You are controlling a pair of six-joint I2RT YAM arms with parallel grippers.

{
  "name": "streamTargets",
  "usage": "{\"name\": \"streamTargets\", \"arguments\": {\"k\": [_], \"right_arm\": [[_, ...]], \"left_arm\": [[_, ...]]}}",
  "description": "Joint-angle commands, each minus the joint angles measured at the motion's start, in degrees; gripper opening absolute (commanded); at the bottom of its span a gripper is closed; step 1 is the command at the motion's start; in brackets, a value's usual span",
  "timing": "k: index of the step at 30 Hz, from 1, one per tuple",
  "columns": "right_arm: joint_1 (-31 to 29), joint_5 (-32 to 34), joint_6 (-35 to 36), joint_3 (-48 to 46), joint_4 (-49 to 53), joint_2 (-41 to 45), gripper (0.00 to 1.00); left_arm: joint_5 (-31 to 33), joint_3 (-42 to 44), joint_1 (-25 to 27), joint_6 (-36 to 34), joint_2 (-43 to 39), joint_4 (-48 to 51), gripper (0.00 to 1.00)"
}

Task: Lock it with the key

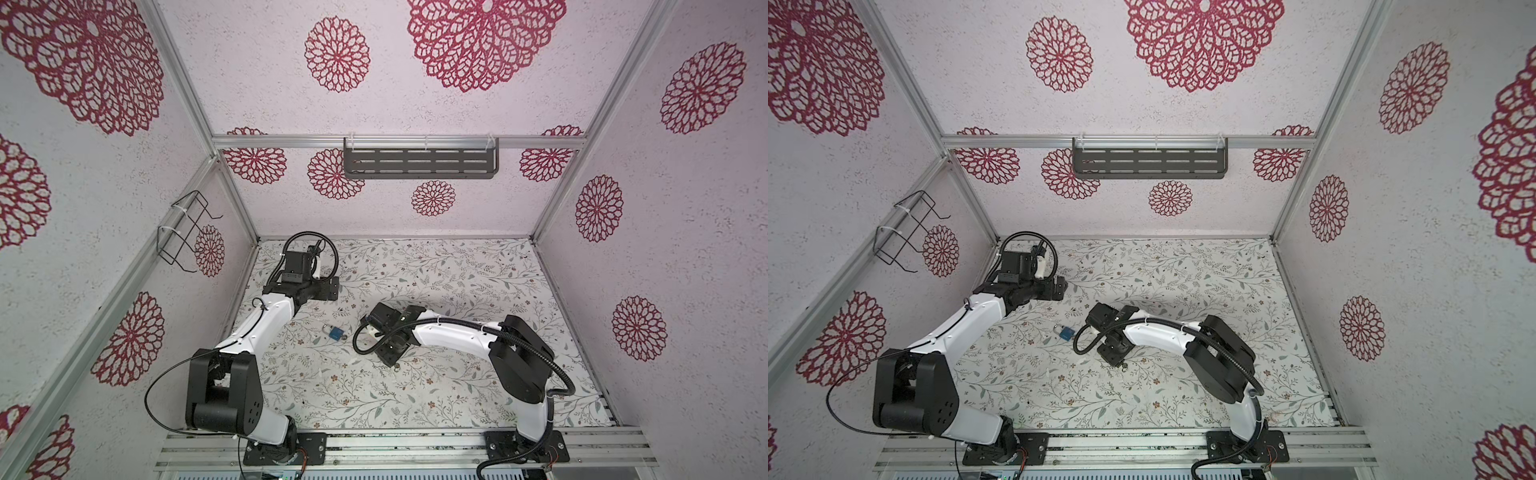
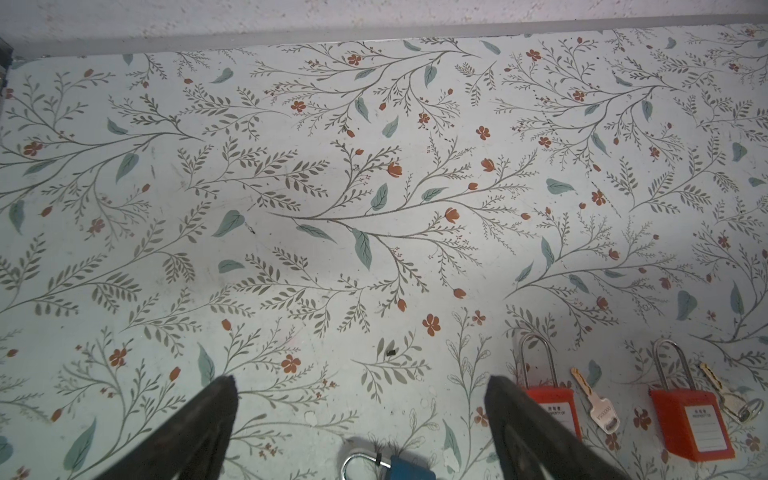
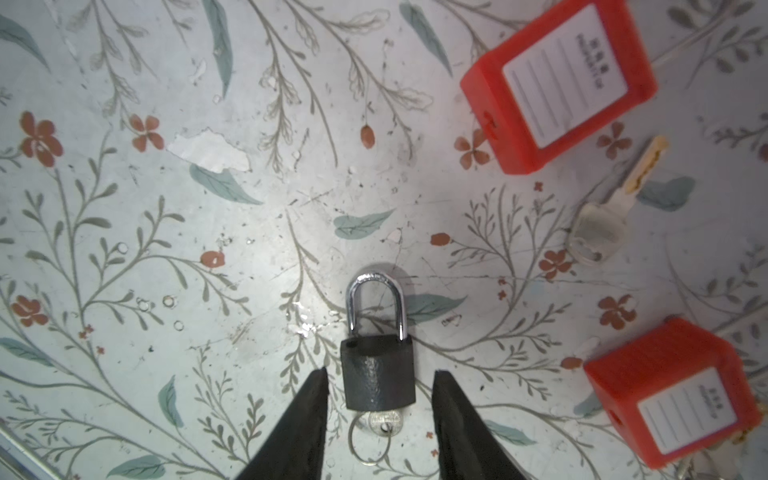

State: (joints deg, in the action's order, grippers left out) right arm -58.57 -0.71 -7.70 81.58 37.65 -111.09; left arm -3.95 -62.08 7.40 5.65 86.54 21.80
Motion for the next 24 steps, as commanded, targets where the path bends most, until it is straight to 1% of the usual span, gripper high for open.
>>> {"name": "streamTargets", "arguments": {"k": [1,7,14,17,24], "right_arm": [[-0.5,-1.2,-1.6,1.3,1.9,0.0,0.45],[-0.7,-1.3,-1.6,2.7,5.1,-2.1,0.47],[-0.8,-0.5,-2.0,3.4,5.8,-3.6,0.48],[-0.8,-0.2,-1.8,3.8,6.3,-4.4,0.51],[-0.8,-0.4,-1.3,5.0,7.4,-5.9,0.51]], "left_arm": [[0.8,-1.0,0.2,-0.9,0.4,0.3,0.97],[0.9,-1.3,0.2,-0.9,0.9,0.5,0.97],[1.0,-1.4,0.3,-0.9,1.0,0.7,0.97],[1.0,-1.5,0.3,-1.0,1.3,0.8,0.97],[1.6,-1.5,0.4,-1.2,1.5,1.0,0.97]]}}
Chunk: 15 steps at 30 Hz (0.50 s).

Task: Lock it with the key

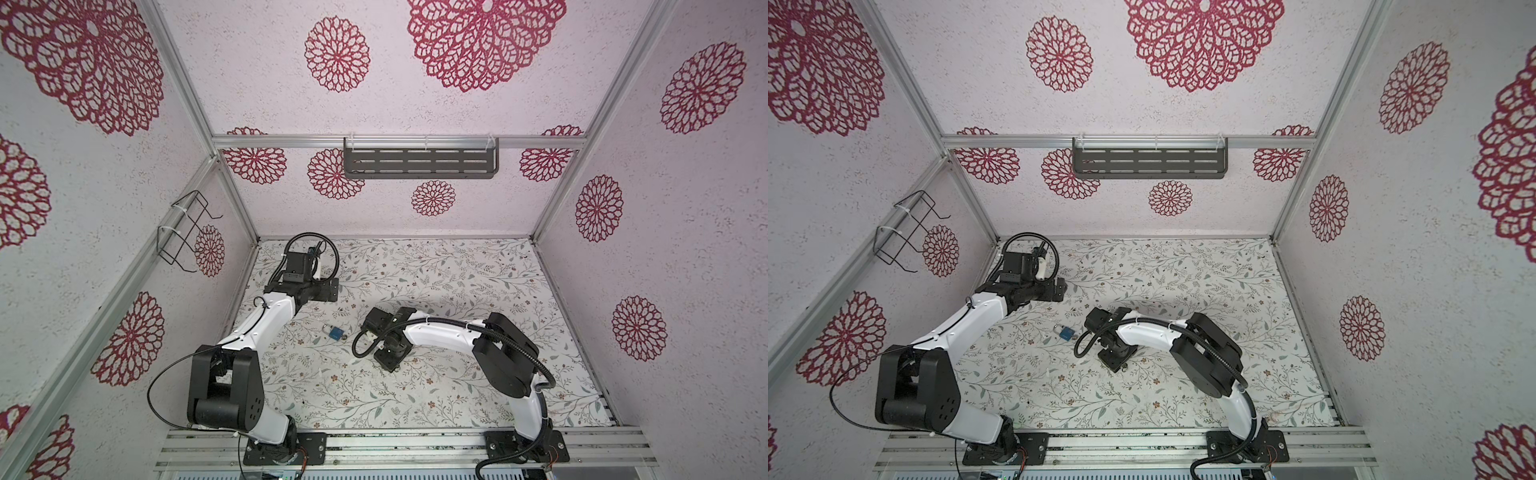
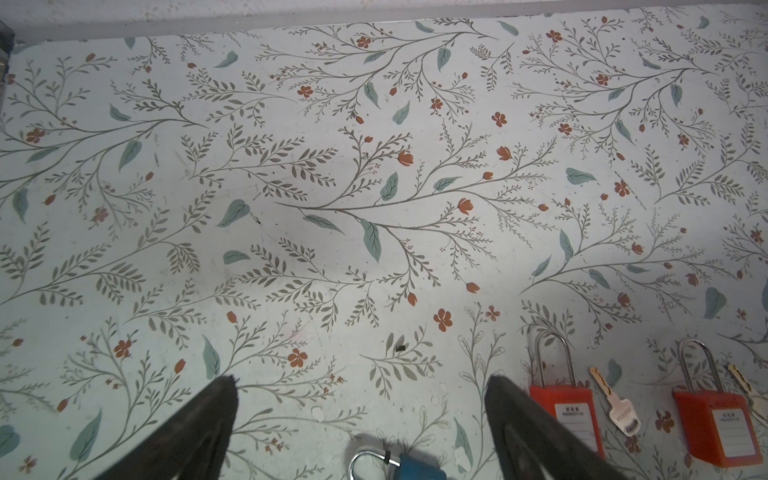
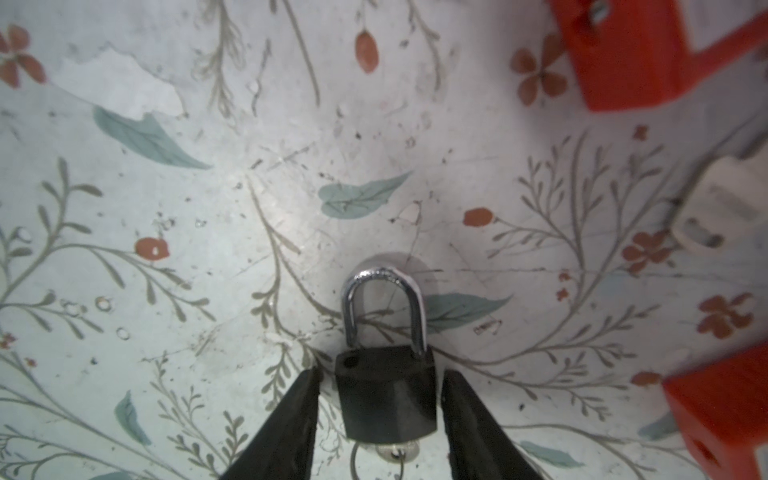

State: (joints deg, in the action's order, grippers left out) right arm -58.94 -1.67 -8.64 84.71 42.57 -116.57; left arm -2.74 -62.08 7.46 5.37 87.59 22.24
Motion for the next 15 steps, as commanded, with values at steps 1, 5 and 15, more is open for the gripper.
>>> {"name": "streamTargets", "arguments": {"k": [1,5,15], "right_arm": [[-0.3,0.6,-0.2,2.0,2.6,-0.6,0.5],[-0.4,1.2,-0.2,2.9,3.6,-1.4,0.46],[-0.4,1.7,-0.1,5.3,7.0,-3.5,0.4]], "left_arm": [[0.2,-1.5,0.3,-0.9,0.6,0.6,0.97],[0.1,-1.6,0.4,-1.0,0.7,0.9,0.97],[-0.3,-2.0,0.4,-1.1,1.4,1.4,0.97]]}}
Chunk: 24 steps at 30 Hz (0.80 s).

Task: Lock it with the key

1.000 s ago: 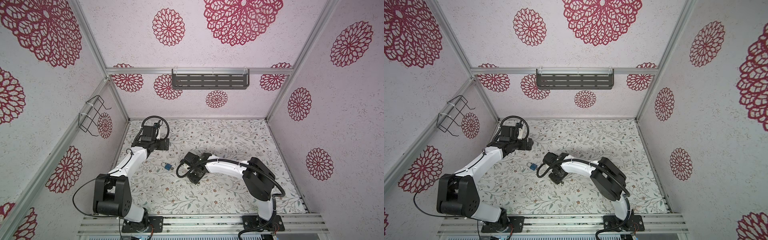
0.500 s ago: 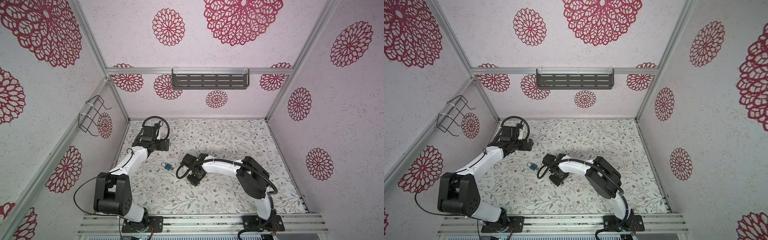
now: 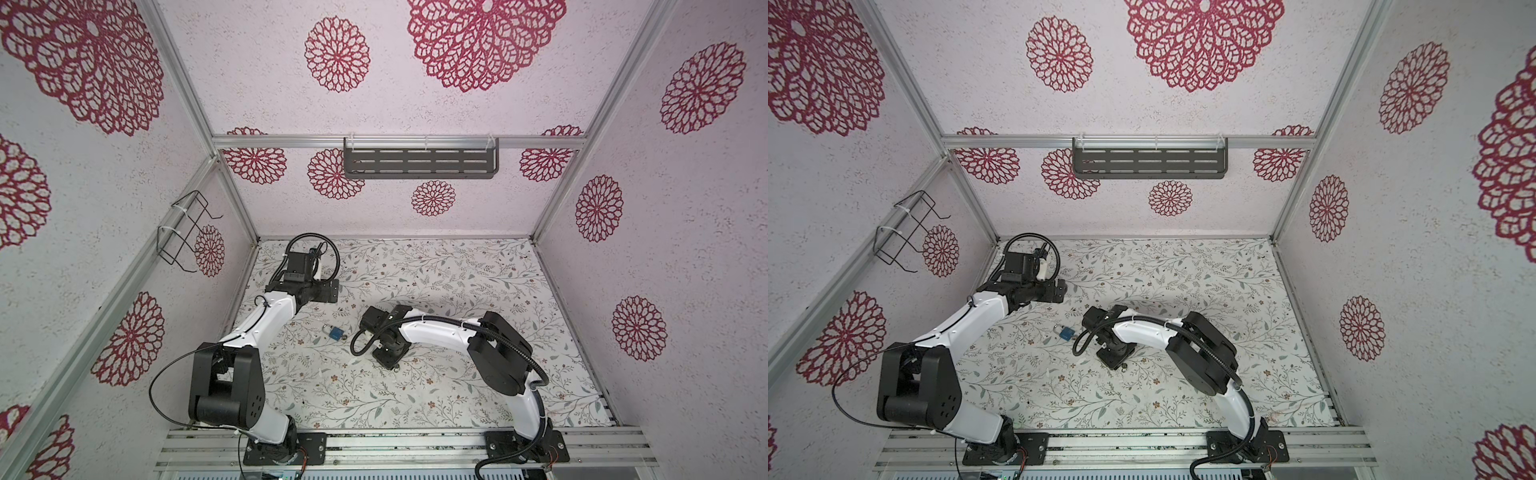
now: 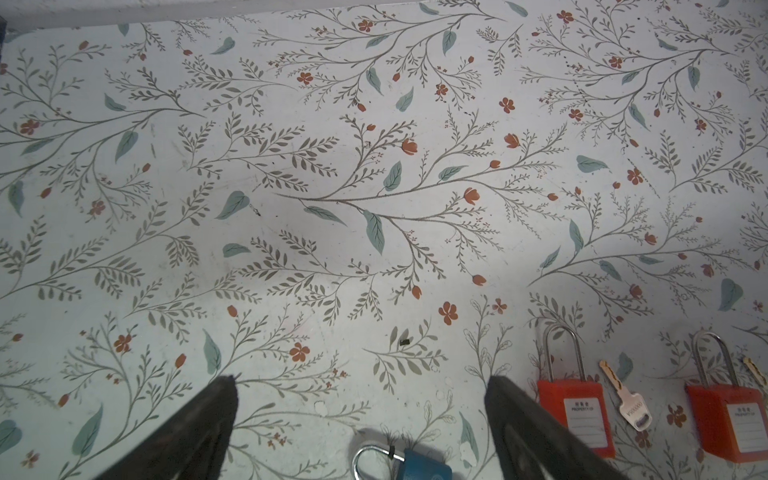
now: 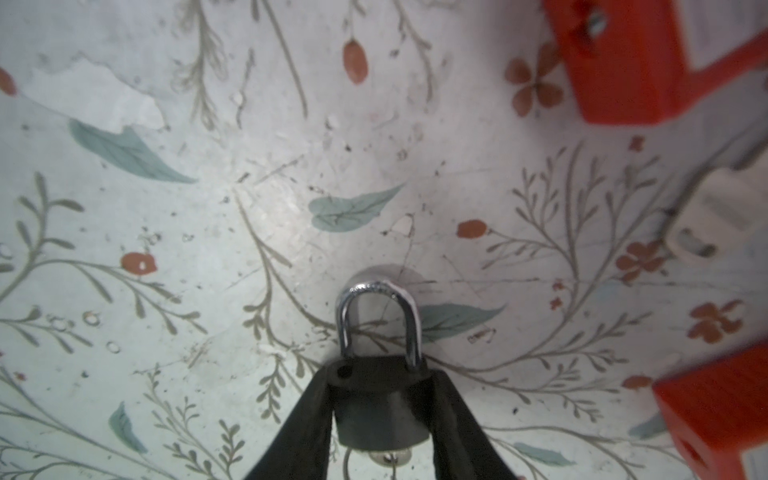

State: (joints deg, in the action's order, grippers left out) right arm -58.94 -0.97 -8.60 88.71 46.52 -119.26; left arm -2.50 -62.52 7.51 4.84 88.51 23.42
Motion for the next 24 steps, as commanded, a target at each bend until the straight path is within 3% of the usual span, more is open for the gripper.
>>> {"name": "streamTargets", "arguments": {"k": [1,8,15,21,24], "right_arm": [[-0.4,1.0,-0.1,1.5,3.3,-1.0,0.4],[-0.4,2.2,-0.4,1.6,2.1,0.6,0.26],[-0.2,5.6,3.2,-2.0,-5.4,10.9,0.19],[2.3,7.0,12.0,-5.3,-6.9,18.8,0.17],[6.4,3.1,16.4,-7.3,-8.7,22.5,0.17]], "left_arm": [[-0.5,-1.6,0.4,-0.6,0.4,0.2,0.97],[-1.7,-2.4,0.4,-2.0,0.1,2.0,0.97],[-7.3,-6.5,0.2,0.2,0.9,6.6,1.0],[-20.7,-9.2,-0.1,1.7,1.0,12.2,0.79],[-28.0,-10.2,0.0,2.0,2.2,14.8,0.69]]}}
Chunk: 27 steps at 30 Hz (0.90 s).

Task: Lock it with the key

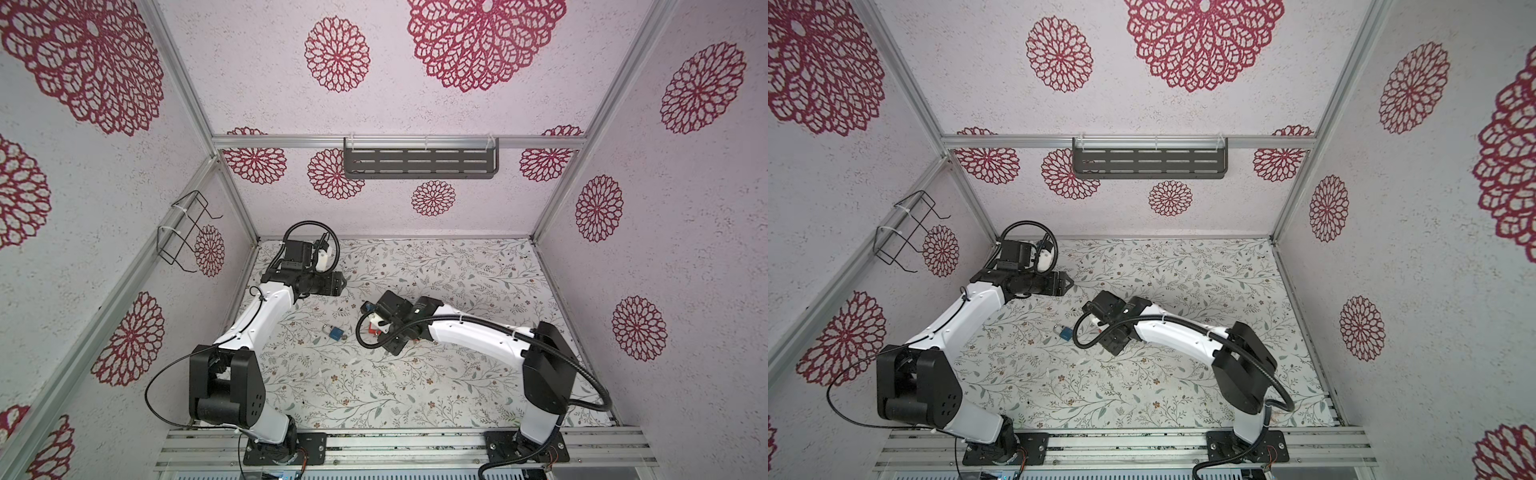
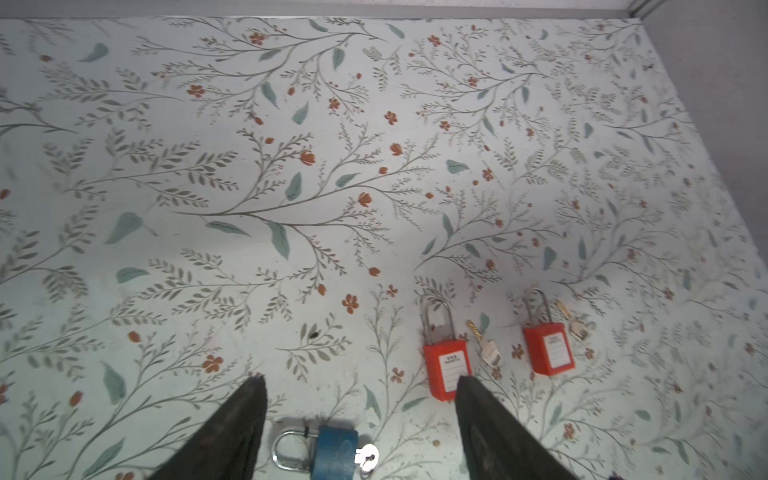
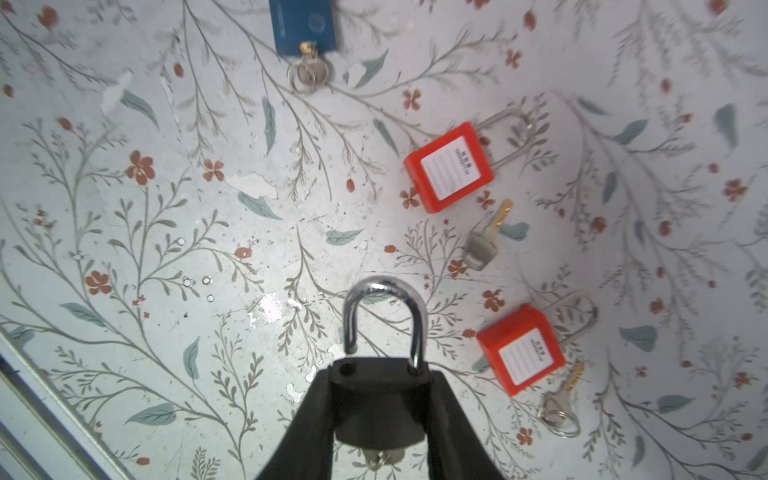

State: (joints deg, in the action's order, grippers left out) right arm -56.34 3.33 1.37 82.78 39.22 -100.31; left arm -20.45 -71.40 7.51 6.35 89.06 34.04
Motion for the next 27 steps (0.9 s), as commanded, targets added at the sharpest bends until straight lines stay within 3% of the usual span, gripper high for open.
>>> {"name": "streamTargets", "arguments": {"k": [1,3,7,15,27], "right_arm": [[4.8,-2.1,7.6,-1.8,-2.2,4.7,0.17],[6.2,-3.3,10.6,-2.4,-3.9,6.6,0.17],[7.1,-3.8,15.1,-3.2,-6.3,8.3,0.16],[8.2,-2.6,16.8,-7.1,-11.1,11.1,0.15],[8.2,-1.5,16.7,-9.0,-13.6,13.6,0.14]], "left_arm": [[-12.7,-1.6,0.0,0.7,2.2,4.6,0.66],[-19.3,-2.7,0.4,0.7,3.6,5.9,0.58],[-23.2,-4.7,3.1,0.4,5.7,8.2,0.49],[-27.2,-7.6,9.7,-0.4,8.3,11.4,0.43],[-31.9,-7.2,12.7,-0.4,9.6,11.7,0.37]]}}
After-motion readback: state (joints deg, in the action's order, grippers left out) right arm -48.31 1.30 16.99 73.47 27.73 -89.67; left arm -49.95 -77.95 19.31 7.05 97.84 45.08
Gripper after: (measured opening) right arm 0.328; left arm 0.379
